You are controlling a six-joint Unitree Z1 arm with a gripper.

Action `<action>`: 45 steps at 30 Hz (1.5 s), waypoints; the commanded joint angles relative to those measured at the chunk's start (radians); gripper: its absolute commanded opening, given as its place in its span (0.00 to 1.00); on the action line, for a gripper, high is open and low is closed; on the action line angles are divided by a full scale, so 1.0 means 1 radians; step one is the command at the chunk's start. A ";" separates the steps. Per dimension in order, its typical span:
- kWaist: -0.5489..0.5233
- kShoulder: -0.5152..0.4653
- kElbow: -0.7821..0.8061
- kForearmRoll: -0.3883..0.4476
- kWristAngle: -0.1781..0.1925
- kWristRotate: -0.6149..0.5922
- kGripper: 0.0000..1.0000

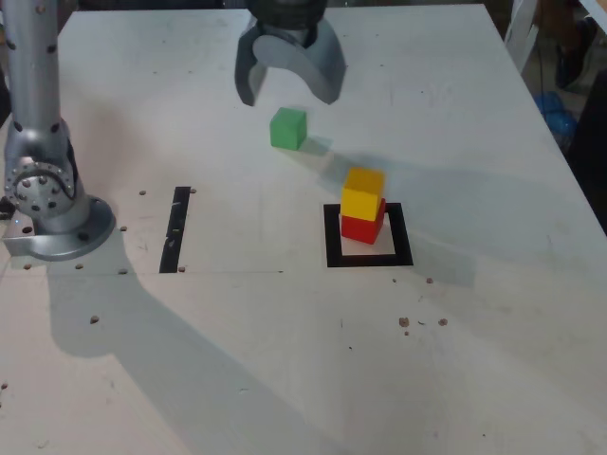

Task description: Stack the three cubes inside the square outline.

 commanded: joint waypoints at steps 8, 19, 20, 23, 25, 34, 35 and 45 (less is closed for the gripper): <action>0.082 0.074 0.080 -0.115 0.016 0.081 0.96; 0.117 0.151 0.105 -0.170 0.020 0.135 0.83; 0.116 0.157 0.104 -0.171 0.019 0.141 0.81; 0.110 0.179 0.096 -0.175 0.011 0.162 0.75; 0.104 0.192 0.089 -0.177 0.005 0.172 0.70; 0.093 0.219 0.068 -0.188 -0.001 0.193 0.53; 0.093 0.219 0.067 -0.190 -0.002 0.193 0.51; 0.092 0.200 0.075 -0.215 -0.041 0.199 0.37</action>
